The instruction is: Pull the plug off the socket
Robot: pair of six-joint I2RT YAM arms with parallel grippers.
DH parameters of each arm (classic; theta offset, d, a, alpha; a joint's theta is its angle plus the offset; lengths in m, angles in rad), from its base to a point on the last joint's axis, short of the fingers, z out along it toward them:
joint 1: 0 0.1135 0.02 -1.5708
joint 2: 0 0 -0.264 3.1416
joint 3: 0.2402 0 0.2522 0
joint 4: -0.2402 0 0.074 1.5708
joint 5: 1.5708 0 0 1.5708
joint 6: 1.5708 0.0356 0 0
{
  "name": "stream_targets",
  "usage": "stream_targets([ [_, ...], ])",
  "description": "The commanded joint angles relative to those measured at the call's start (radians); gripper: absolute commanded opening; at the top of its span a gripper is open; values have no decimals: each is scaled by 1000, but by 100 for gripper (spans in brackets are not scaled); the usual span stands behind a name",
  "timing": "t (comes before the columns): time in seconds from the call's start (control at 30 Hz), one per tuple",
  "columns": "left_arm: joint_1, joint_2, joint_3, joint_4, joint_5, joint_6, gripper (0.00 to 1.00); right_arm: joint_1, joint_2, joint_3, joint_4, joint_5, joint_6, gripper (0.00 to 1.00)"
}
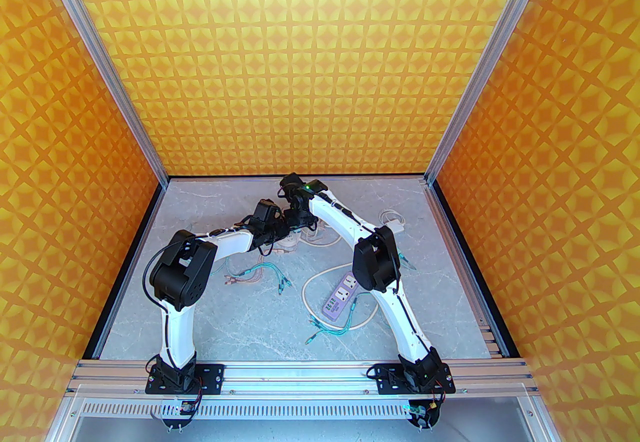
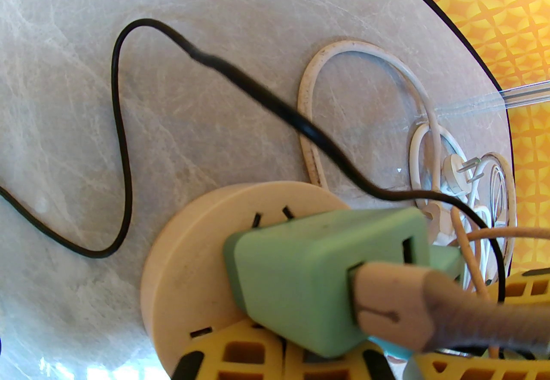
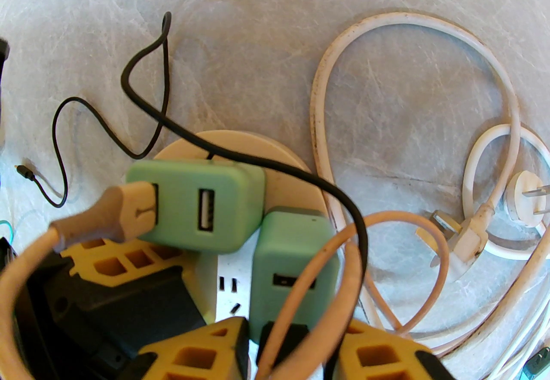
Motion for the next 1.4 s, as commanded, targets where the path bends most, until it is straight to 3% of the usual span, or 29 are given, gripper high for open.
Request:
stream_targets([
  [0.0, -25, 144, -65, -226, 16, 10, 0, 74, -4, 61, 35, -105, 9, 33],
  [0.2, -26, 144, -66, -225, 16, 11, 0, 57, -1, 111, -22, -49, -41, 34],
  [0.4, -24, 145, -66, -224, 17, 9, 0, 21, -56, -11, 51, -108, -14, 35],
  [0.57, -25, 139, -66, -226, 17, 12, 0, 22, -83, -63, 80, -100, -2, 55],
  [0.83, -23, 126, -66, -227, 18, 12, 0, 17, -227, -208, 140, -76, 9, 62],
  [0.97, -20, 117, -60, -236, 18, 18, 0, 12, -339, -311, 187, -82, 10, 76],
  [1.07, -18, 112, -58, -237, 18, 18, 0, 7, -441, -429, 253, -75, 18, 75],
  [1.2, -18, 106, -58, -236, 18, 19, 0, -13, -555, -626, 399, -85, 44, 65],
  [1.37, -19, 105, -63, -229, 24, 16, 0, -15, -541, -738, 491, -122, 65, 56],
])
